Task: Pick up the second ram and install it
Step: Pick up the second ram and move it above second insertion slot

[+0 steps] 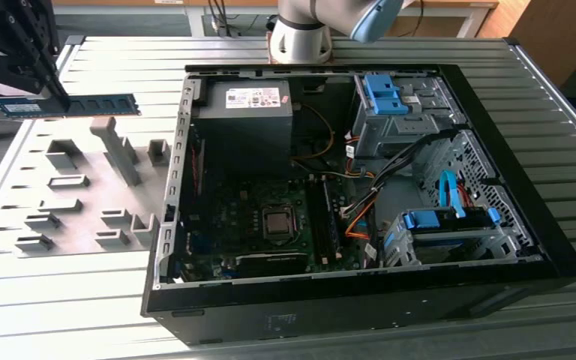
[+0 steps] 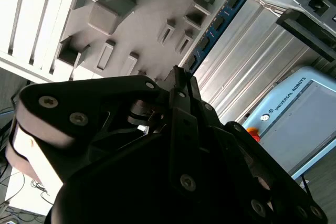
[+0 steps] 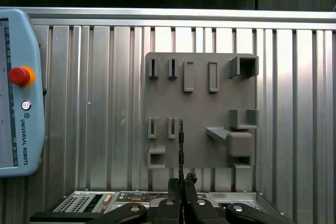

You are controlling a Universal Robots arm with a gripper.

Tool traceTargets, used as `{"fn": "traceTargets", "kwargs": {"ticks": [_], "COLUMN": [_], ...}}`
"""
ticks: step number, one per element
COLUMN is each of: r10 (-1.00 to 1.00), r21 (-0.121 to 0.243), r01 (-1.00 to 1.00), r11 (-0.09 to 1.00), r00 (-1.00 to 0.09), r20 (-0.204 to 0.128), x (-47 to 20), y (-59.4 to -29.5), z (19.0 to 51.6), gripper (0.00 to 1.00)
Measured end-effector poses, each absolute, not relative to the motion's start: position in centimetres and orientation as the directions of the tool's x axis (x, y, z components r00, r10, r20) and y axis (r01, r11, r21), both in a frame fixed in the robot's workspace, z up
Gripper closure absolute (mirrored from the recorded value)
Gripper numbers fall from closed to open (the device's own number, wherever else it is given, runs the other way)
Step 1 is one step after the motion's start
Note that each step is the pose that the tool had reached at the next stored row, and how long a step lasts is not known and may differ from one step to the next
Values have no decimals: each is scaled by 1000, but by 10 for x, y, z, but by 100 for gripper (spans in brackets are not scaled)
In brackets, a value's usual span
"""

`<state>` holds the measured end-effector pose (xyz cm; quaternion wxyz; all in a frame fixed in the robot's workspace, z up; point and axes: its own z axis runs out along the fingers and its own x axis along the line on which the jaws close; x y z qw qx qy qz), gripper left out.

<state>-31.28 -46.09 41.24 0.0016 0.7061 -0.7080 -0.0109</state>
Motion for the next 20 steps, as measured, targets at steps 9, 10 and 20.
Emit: {"fn": "traceTargets", "kwargs": {"ticks": [9,10,20], "r10": [-1000,-1000,-1000], "r21": [18,18,18], "r01": [-1000,-1000,-1000], "r11": [3,3,3], "r00": [-3,-3,-3], "r20": [-13,-13,-13], "x": [-305,-304,-284], "y": [-461,-461,-461], "z": [412,412,412], "gripper": [86,86,86]}}
